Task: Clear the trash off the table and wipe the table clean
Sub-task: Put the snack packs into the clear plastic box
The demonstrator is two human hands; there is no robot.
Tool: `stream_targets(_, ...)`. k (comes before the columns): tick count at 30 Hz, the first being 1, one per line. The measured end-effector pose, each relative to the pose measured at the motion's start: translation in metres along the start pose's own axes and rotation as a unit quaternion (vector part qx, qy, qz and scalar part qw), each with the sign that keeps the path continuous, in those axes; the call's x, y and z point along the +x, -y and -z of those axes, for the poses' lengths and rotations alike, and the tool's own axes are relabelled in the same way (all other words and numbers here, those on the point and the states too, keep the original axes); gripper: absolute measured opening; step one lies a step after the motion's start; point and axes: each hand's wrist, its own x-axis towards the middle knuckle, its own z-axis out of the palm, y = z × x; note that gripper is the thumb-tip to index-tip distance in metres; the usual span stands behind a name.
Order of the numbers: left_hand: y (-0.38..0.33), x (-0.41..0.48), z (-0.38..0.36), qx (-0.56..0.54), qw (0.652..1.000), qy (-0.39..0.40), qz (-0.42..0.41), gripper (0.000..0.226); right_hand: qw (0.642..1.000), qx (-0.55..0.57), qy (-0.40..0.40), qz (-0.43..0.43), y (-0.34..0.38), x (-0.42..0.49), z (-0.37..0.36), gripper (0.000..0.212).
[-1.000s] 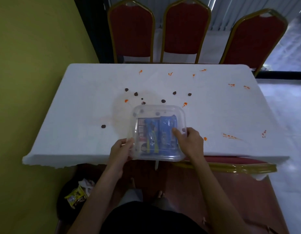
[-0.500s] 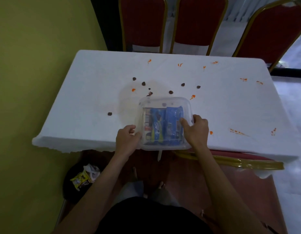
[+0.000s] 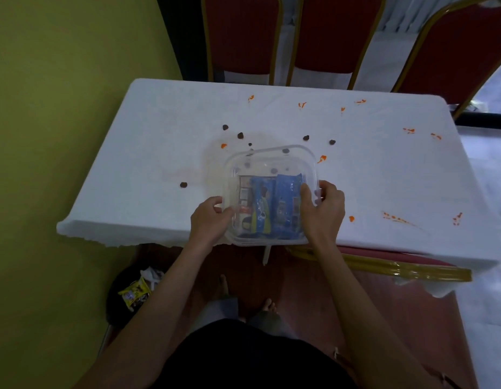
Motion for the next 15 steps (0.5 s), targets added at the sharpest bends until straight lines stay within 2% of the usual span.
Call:
stream_targets(5, -0.008, 0.007, -0.008, 0.06, 0.998, -0.003, -0.033, 0.039, 0.992, -0.105, 0.054, -0.031, -0.007, 0.015, -0.007, 0.054)
stream_targets(8, -0.005, 0.016, -0.014, 0.115, 0.993, -0.008, -0.037, 0.034, 0.986, -0.128, 0.094, -0.059, -0.012, 0.022, -0.007, 0.052)
stream_targets(15, -0.003, 0.022, -0.022, 0.187, 0.981, -0.013, -0.051, 0.015, 0.981, -0.166, 0.093, -0.046, -0.015, 0.023, -0.01, 0.046)
